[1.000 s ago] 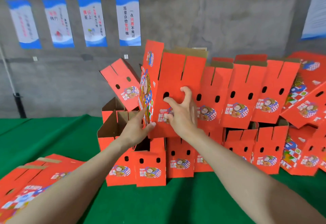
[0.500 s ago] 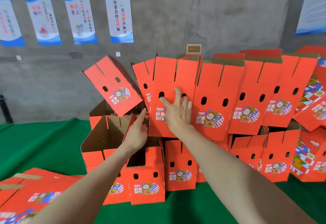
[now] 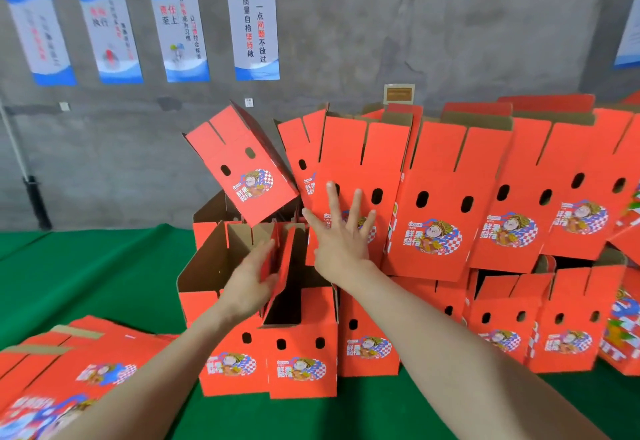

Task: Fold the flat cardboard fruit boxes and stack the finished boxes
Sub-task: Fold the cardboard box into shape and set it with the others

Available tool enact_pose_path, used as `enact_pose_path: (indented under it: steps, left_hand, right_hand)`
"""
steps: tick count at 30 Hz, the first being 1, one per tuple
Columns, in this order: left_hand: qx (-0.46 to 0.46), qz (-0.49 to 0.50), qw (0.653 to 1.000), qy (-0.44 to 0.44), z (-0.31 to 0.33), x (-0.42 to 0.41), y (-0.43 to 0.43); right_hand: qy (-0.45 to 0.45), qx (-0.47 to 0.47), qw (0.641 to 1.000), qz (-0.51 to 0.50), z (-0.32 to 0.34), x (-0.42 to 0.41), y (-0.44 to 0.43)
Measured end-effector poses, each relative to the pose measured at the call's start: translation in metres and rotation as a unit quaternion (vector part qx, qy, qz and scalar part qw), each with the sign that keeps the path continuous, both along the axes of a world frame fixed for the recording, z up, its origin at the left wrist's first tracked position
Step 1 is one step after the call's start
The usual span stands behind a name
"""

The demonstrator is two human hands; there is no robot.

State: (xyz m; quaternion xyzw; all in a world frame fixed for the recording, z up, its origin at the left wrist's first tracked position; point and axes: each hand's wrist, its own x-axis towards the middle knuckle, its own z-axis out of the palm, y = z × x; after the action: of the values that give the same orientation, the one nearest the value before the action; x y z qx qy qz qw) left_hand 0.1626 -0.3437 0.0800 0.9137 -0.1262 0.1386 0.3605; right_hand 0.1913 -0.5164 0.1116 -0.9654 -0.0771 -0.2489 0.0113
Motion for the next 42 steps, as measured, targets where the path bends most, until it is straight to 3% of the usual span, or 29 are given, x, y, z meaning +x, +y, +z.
enact_pose_path:
  steps: [5, 9, 12, 17, 21, 23, 29, 31, 34, 37, 42]
  left_hand:
    - [-0.001, 0.091, 0.996, -0.006, -0.003, -0.028, 0.066]
    - [0.009, 0.151, 0.988, 0.011, -0.02, -0.064, 0.124]
    - [0.021, 0.199, 0.979, 0.049, -0.047, -0.099, 0.176]
    - [0.028, 0.304, 0.937, 0.169, -0.119, -0.167, 0.253]
    - [0.185, 0.356, 0.881, 0.252, -0.184, -0.208, 0.297]
    - [0.193, 0.374, 0.875, 0.24, -0.199, -0.217, 0.311]
    - [0.191, 0.341, 0.901, 0.189, -0.212, -0.198, 0.32]
    - [0.208, 0.285, 0.908, 0.223, -0.225, -0.194, 0.318]
    - [0.26, 0.239, 0.891, 0.286, -0.242, -0.196, 0.315]
    - [0.286, 0.224, 0.902, 0.235, -0.238, -0.211, 0.297]
    - [0.242, 0.151, 0.943, 0.173, -0.227, -0.241, 0.288]
  right_hand:
    - [-0.074, 0.056, 0.994, 0.057, 0.017, -0.023, 0.017]
    - [-0.074, 0.168, 0.963, 0.197, 0.027, -0.057, 0.058]
    - [-0.01, 0.232, 0.934, 0.273, 0.005, -0.091, 0.102]
    - [0.176, 0.142, 0.918, 0.325, -0.085, -0.138, 0.163]
    - [0.302, 0.1, 0.894, 0.314, -0.15, -0.162, 0.197]
    - [0.332, 0.088, 0.887, 0.307, -0.17, -0.168, 0.212]
    - [0.371, 0.085, 0.881, 0.282, -0.201, -0.172, 0.255]
    - [0.384, 0.074, 0.878, 0.276, -0.212, -0.172, 0.263]
    - [0.397, 0.031, 0.878, 0.267, -0.228, -0.168, 0.269]
    - [0.395, -0.035, 0.882, 0.255, -0.237, -0.164, 0.269]
    - [0.39, -0.152, 0.863, 0.283, -0.255, -0.161, 0.263]
